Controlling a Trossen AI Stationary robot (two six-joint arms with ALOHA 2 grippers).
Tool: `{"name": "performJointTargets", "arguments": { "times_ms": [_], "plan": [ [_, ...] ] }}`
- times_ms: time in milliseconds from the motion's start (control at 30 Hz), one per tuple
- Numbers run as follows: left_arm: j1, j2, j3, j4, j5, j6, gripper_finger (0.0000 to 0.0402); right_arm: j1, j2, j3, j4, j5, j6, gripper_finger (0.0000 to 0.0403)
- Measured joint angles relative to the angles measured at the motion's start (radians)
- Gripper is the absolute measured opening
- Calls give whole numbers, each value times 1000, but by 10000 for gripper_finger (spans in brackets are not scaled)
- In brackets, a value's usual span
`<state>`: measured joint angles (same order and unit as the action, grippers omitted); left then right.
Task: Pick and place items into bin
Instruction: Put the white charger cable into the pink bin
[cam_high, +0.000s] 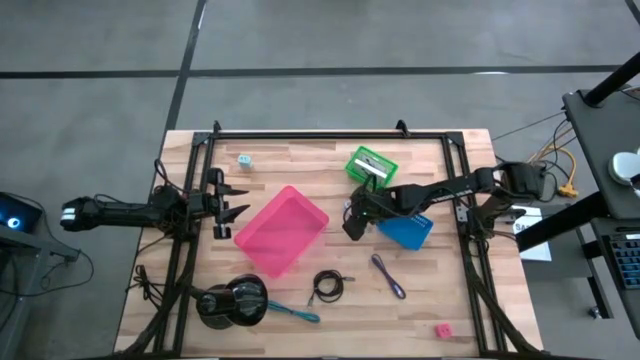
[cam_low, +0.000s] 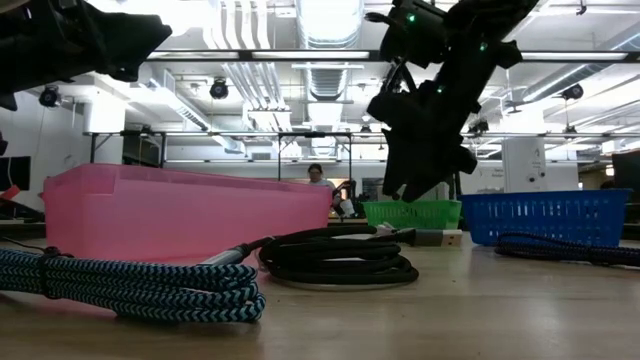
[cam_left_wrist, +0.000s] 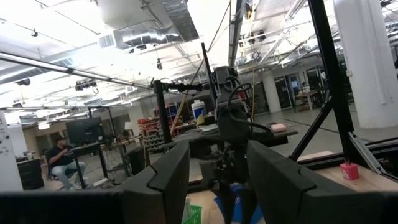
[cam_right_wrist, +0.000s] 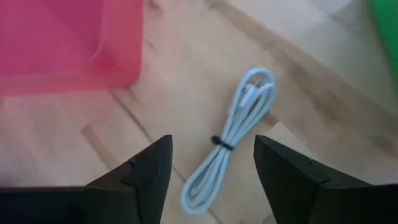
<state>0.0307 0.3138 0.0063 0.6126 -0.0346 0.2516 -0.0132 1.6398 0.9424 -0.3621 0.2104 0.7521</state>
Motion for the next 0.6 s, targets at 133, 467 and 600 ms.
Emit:
{"name": "performJointTargets", "arguments": {
  "times_ms": [133,467,600],
  "plan": [
    [0,1,0,0,0,0,145,0,0,0,0,81,-1,210],
    [0,0,0,0,0,0,145,0,96,-2,15,70,0,210],
    [0,0,0,0,0,0,145,1,99,-2,23,49,5,210]
  ]
}}
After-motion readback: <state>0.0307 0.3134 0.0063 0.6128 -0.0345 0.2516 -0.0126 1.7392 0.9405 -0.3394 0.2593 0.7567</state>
